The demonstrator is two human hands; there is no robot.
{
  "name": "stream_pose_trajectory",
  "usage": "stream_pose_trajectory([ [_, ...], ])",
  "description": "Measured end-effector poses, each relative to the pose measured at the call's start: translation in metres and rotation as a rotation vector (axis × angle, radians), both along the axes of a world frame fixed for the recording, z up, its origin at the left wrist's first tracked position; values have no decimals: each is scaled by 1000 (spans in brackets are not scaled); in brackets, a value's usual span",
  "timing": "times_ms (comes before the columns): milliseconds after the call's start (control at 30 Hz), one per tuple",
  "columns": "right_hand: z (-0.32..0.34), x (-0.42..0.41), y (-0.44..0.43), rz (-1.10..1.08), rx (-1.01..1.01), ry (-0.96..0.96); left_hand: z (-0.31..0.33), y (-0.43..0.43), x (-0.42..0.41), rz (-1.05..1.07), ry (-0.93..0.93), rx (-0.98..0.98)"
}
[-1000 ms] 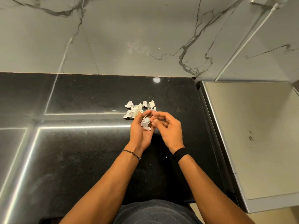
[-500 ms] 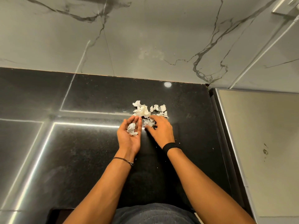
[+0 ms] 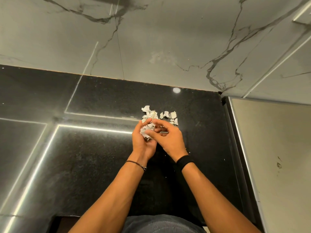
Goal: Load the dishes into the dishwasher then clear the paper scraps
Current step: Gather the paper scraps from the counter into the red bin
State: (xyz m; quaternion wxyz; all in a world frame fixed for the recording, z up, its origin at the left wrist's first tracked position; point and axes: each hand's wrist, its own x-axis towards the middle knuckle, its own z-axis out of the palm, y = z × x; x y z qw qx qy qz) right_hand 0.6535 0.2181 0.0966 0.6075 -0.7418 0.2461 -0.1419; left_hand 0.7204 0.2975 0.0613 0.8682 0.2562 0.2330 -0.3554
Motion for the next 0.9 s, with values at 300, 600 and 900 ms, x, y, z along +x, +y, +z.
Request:
stream_pose_trajectory([
  [300,-42,11,-35,189,-645,274,-3,25,14,138,101,-32],
  [600,-58,-6,-33,224,-900,209,-6,27,19,141,30,67],
  [900,-11,2,-1,19,55,-63,-5,13,11,68,-30,62],
])
